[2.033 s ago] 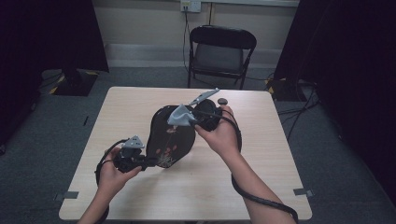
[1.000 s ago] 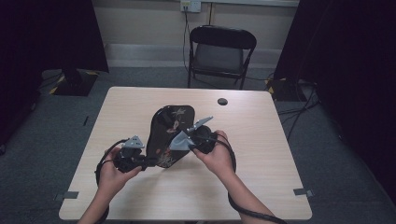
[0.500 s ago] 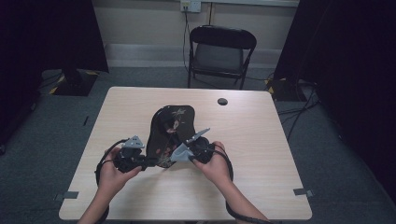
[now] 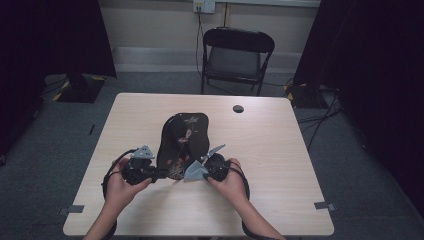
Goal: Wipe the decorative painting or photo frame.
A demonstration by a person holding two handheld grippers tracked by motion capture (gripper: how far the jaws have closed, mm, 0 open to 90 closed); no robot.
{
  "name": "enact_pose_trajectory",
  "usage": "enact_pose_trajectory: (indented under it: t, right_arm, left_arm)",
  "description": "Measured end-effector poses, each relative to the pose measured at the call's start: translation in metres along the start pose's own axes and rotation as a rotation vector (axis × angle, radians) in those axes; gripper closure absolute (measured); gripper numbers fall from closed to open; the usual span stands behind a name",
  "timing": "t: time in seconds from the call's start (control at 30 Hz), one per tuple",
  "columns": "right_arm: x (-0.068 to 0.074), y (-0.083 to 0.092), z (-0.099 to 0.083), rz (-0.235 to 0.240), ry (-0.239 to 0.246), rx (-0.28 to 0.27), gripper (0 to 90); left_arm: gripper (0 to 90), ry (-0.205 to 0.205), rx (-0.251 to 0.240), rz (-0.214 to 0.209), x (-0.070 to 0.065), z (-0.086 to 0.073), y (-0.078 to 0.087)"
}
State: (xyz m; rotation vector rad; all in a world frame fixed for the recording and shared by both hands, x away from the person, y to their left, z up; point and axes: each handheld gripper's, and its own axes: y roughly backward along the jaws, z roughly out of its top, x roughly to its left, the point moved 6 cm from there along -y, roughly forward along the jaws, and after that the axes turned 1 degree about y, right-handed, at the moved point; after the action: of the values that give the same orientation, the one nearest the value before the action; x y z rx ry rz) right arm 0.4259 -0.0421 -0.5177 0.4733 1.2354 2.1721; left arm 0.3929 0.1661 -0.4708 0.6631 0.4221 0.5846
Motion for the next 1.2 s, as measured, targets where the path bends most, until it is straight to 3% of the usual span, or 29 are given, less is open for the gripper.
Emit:
enact_pose_trajectory:
  t: [0.27,0.5,0.9,1.03,1.2]
  right_arm:
    - [-0.003,0.010,0.000,0.006,-0.005,-0.016,77.9]
    - [-0.008,0.044,0.018,-0.005,0.003,-0.074,77.9]
    - [-0.021,0.124,0.068,-0.083,0.037,-0.161,77.9]
    - [-0.019,0.144,0.087,-0.113,0.069,-0.168,77.9]
    - [-0.016,0.162,0.109,-0.124,0.072,-0.205,77.9]
  left_arm:
    - [78.7,0.001,0.000,0.000,0.000,0.000,0.000]
    - [78.6,0.005,-0.003,0.000,-0.001,0.000,0.000]
    - [78.6,0.005,-0.002,-0.001,-0.001,0.000,0.000]
    - [78.7,0.004,0.001,0.001,0.000,0.000,0.000]
    - [78.6,0.009,-0.005,-0.001,-0.001,0.000,-0.001]
